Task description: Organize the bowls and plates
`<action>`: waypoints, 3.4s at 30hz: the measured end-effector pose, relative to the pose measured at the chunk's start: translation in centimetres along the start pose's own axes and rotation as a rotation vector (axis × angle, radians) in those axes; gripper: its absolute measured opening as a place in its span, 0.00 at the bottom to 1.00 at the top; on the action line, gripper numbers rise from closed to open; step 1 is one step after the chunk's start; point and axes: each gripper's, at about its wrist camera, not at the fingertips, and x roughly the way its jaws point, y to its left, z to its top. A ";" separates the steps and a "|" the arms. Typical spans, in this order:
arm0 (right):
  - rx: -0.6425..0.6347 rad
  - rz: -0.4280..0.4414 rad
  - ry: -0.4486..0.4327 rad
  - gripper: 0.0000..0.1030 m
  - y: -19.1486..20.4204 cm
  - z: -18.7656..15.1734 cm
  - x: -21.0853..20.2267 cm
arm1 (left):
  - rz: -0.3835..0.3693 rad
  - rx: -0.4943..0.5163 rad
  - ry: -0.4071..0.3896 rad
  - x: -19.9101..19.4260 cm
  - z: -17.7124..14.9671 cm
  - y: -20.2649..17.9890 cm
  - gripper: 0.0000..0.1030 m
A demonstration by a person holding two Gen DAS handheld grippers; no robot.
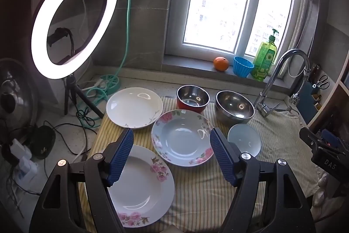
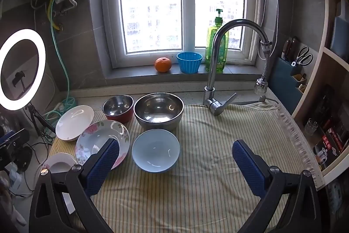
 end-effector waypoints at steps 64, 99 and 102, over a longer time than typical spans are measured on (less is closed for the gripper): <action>0.000 -0.003 0.009 1.00 -0.1 -0.3 0.2 | -0.004 0.002 0.000 -0.3 -0.2 -0.3 0.70; -0.037 0.132 0.045 1.00 3.1 -2.3 1.7 | 0.048 -0.088 0.068 0.1 -2.3 5.6 0.70; -0.047 0.180 0.063 1.00 4.0 -2.8 2.1 | 0.058 -0.107 0.091 0.4 -2.8 6.8 0.70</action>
